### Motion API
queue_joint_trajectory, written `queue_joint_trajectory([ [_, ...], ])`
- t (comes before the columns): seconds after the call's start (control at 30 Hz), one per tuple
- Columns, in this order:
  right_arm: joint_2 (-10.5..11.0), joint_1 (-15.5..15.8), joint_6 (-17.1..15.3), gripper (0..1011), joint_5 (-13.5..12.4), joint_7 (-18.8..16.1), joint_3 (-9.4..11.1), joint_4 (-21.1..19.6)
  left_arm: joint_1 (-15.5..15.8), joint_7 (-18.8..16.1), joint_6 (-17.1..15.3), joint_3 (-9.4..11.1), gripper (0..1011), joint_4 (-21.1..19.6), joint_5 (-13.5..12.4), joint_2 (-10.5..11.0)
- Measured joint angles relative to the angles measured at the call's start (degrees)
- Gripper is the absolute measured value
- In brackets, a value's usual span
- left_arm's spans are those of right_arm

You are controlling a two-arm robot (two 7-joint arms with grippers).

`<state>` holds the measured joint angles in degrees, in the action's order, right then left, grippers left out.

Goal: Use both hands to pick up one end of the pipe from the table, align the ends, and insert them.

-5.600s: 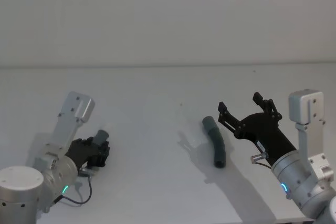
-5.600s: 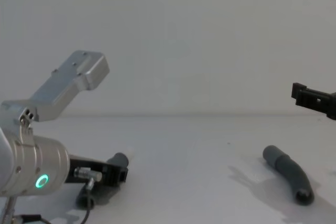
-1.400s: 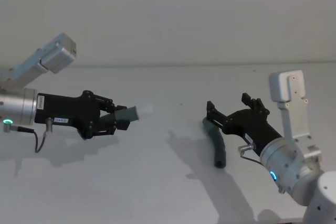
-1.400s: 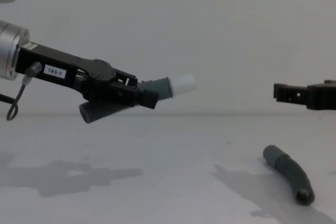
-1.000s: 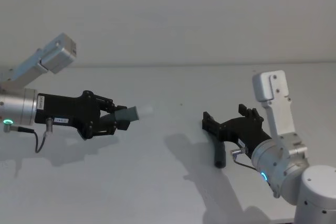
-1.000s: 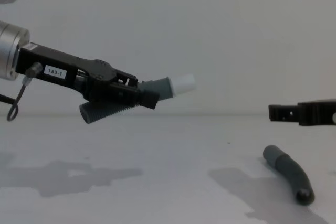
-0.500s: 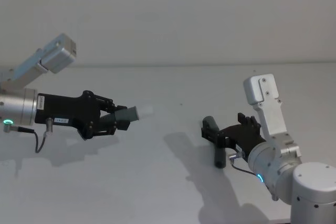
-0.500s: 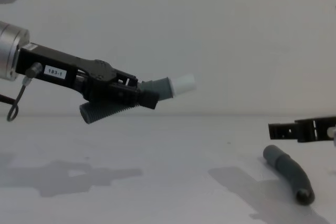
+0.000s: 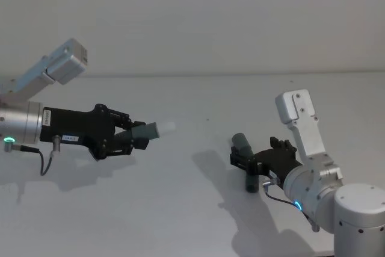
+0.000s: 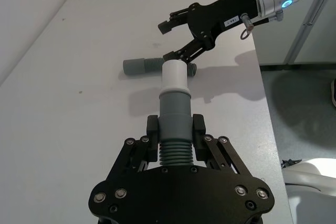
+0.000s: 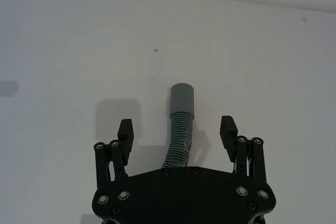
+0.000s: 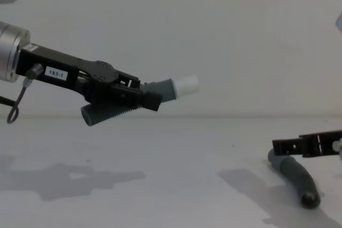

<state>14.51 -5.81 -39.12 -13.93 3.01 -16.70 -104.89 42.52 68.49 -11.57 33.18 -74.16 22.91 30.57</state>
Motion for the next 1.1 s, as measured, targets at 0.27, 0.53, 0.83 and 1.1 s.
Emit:
queue_joint_trajectory([
  [0.27, -0.1, -0.5, -0.2, 1002, -0.4, -1.0, 0.4, 1.6, 0.0, 0.0, 0.0, 0.0, 344, 0.0, 0.0, 0.0],
  [0.53, -0.4, -1.2, 0.2, 1002, -0.6, -2.1, 0.9, 3.5, 0.0, 0.0, 0.0, 0.0, 343, 0.0, 0.0, 0.0],
  [0.83, -0.7, -1.8, 0.8, 1002, -0.8, -2.9, 1.6, 5.6, 0.0, 0.0, 0.0, 0.0, 344, 0.0, 0.0, 0.0],
  [1.1, -1.0, -2.3, 1.2, 1002, -0.8, -3.4, 2.2, 7.2, 0.0, 0.0, 0.0, 0.0, 343, 0.0, 0.0, 0.0],
])
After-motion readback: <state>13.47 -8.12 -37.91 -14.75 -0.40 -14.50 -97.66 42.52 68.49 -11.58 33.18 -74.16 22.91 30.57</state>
